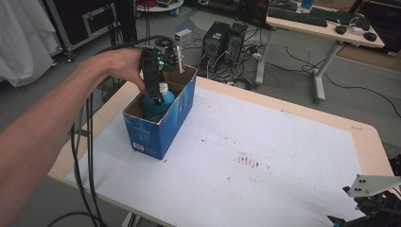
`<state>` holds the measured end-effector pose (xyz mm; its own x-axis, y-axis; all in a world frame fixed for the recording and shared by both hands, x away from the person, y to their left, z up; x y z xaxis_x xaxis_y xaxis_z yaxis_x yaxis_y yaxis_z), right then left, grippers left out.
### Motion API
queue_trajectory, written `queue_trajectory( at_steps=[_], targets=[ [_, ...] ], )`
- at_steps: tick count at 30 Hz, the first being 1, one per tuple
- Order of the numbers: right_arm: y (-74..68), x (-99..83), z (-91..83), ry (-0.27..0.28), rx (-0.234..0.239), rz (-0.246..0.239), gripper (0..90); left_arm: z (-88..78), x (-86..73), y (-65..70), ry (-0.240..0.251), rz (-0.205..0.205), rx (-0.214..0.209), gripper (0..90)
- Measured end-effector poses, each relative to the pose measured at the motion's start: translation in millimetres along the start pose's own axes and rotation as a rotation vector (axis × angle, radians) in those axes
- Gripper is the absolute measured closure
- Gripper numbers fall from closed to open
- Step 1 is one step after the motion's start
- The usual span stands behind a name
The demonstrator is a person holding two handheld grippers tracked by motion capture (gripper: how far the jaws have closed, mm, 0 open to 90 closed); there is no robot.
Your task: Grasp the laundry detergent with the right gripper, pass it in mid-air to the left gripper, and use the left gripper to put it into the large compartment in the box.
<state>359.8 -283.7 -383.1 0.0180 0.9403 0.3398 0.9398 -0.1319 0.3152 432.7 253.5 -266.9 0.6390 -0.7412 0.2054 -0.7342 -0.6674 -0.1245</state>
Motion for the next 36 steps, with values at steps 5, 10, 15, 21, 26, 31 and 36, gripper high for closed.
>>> queue_trajectory(
  at_steps=[5,10,15,21,26,31,36],
  targets=[
    [-0.5,-0.6,-0.5,0.000,-0.003,0.003,12.0,-9.2,0.8,-2.5,0.003,-0.002,0.022,20.0],
    [-1.2,-1.6,-1.2,0.000,-0.005,0.007,12.0,-18.9,3.3,-1.6,0.009,0.004,0.034,18.5],
    [-1.1,-2.3,-1.6,-0.002,-0.005,0.003,12.0,-32.8,9.2,3.5,0.032,0.017,0.038,17.0],
    [-1.5,-1.8,-2.1,0.000,-0.005,0.004,12.0,-49.5,20.9,15.1,0.068,0.054,0.043,17.0],
    [-2.0,-1.0,-2.4,-0.003,-0.008,0.004,12.0,-57.5,35.8,31.1,0.087,0.101,0.047,17.0],
    [-2.9,-0.9,-2.6,-0.003,-0.008,0.004,12.0,-56.6,54.6,51.7,0.087,0.152,0.031,17.0],
    [-3.2,-1.1,-2.9,-0.004,-0.009,0.000,12.0,-47.1,73.6,74.4,0.086,0.200,0.017,14.7]
  ],
)
Point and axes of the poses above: each handheld gripper's, and its own axes: z roughly forward along the jaws, x roughly out of its top, y roughly to its right, the point moved 2 cm from there along z, roughly forward along the jaws, and after that the axes turned 15 degrees about -z, right-handed, at the moved point
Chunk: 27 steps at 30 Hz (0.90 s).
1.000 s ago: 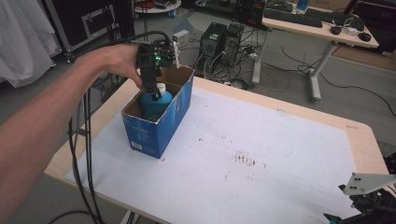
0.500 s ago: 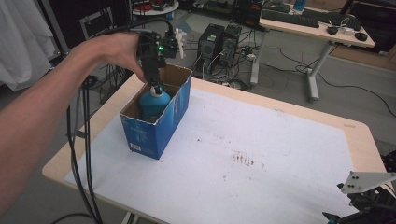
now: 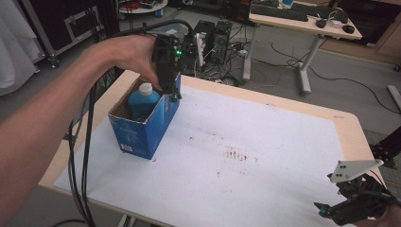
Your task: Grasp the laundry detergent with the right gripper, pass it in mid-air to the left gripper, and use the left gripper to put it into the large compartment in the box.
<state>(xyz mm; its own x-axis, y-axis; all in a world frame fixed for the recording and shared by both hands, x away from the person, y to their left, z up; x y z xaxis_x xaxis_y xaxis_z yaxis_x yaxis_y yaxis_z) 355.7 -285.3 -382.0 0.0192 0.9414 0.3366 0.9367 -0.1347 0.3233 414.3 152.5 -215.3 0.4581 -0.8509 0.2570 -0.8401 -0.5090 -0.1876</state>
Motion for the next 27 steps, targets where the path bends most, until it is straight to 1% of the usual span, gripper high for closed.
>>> queue_trajectory(
  at_steps=[3,6,7,8,9,10,17,21,24,27],
  targets=[
    [-0.4,0.8,0.1,0.001,-0.002,0.002,12.0,10.4,14.2,13.2,0.000,0.037,-0.017,14.8],
    [-0.7,2.2,-0.5,0.003,-0.004,-0.001,12.0,23.7,25.7,28.4,-0.020,0.066,-0.036,14.7],
    [-0.6,2.7,-0.7,0.003,-0.003,-0.002,12.0,28.4,29.1,33.4,-0.027,0.084,-0.042,14.8],
    [-0.6,2.7,-0.7,0.003,-0.003,-0.002,12.0,28.4,29.1,33.4,-0.027,0.084,-0.042,14.8],
    [-0.7,3.2,-0.8,0.004,-0.004,0.000,12.0,42.3,37.6,47.7,-0.026,0.113,-0.078,14.8],
    [-0.7,3.2,-0.8,0.004,-0.004,0.000,12.0,42.3,37.6,47.7,-0.026,0.113,-0.078,14.7],
    [0.2,9.7,0.2,0.004,-0.005,-0.006,12.0,68.8,50.8,71.4,-0.038,0.149,-0.108,14.8],
    [-0.1,12.5,1.6,0.004,-0.004,-0.010,12.0,82.6,53.5,80.4,-0.046,0.149,-0.118,14.7],
    [0.0,14.0,2.9,0.003,-0.002,-0.015,12.0,93.6,53.3,85.7,-0.063,0.150,-0.118,14.8],
    [-0.7,15.3,4.0,-0.004,-0.001,-0.022,12.0,102.9,52.5,89.8,-0.066,0.145,-0.126,14.8]
  ],
)
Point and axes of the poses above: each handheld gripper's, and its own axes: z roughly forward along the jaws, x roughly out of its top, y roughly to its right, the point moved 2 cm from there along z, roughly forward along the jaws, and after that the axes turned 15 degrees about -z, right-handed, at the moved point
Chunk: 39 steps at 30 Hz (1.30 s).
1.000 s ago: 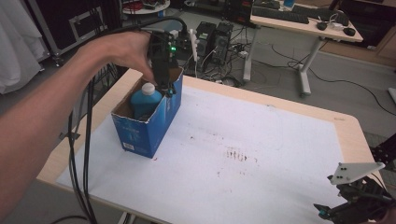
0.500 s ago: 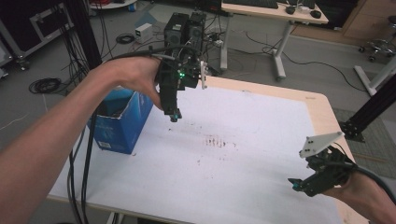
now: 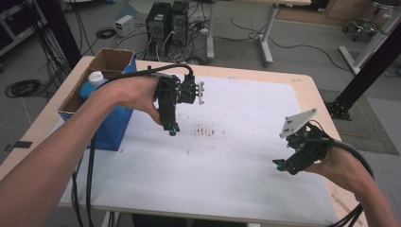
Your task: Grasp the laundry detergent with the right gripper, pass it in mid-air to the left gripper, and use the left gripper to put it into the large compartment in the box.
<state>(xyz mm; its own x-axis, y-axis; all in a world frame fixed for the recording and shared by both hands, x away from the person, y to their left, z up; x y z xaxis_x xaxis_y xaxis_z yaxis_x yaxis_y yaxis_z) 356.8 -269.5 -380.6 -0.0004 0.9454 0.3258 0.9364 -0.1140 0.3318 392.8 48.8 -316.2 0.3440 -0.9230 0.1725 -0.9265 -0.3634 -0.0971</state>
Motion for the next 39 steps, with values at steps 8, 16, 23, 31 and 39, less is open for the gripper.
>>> queue_trajectory(
  at_steps=[8,16,23,31,39],
  targets=[
    [-1.7,4.1,1.3,0.000,0.003,-0.008,12.0,22.8,4.9,10.3,-0.007,-0.001,-0.016,14.8],
    [-2.8,4.9,2.0,-0.004,0.001,-0.016,12.0,44.5,8.7,15.0,-0.035,0.003,-0.019,14.7],
    [-3.0,4.1,1.1,-0.003,-0.002,-0.012,12.0,45.9,6.9,10.6,-0.045,-0.004,-0.029,14.8],
    [-1.1,4.4,3.4,-0.006,0.002,-0.016,12.0,32.4,3.9,5.6,-0.033,-0.009,-0.034,14.8],
    [-1.4,3.7,2.3,-0.006,0.000,-0.013,12.0,25.3,5.2,3.8,-0.029,-0.001,-0.025,14.8]
  ],
)
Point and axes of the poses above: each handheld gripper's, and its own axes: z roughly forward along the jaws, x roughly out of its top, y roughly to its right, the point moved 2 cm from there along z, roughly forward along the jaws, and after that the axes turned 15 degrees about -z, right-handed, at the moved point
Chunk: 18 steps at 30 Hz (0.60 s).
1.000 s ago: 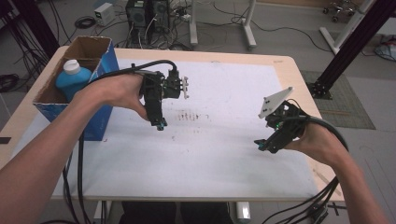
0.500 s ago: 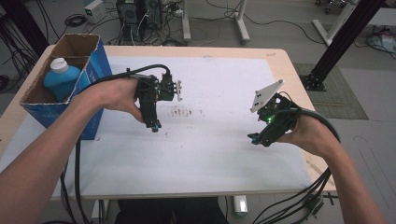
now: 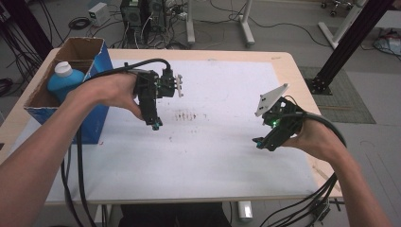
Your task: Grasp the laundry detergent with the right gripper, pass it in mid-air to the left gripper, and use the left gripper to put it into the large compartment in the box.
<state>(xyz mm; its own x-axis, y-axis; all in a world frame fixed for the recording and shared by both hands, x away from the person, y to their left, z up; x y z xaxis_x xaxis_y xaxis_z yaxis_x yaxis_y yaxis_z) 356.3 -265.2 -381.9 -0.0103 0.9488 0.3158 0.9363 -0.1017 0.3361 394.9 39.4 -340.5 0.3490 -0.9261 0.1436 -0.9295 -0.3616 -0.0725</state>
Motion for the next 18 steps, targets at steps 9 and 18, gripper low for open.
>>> queue_trajectory(
  at_steps=[9,18],
  targets=[
    [-0.7,-0.2,-1.3,0.003,-0.004,0.000,12.0,-1.2,0.6,2.9,0.001,0.009,0.004,14.8],
    [-1.6,1.2,-1.6,0.003,-0.004,-0.003,12.0,-1.8,0.3,4.0,0.001,0.012,0.008,14.8]
  ],
)
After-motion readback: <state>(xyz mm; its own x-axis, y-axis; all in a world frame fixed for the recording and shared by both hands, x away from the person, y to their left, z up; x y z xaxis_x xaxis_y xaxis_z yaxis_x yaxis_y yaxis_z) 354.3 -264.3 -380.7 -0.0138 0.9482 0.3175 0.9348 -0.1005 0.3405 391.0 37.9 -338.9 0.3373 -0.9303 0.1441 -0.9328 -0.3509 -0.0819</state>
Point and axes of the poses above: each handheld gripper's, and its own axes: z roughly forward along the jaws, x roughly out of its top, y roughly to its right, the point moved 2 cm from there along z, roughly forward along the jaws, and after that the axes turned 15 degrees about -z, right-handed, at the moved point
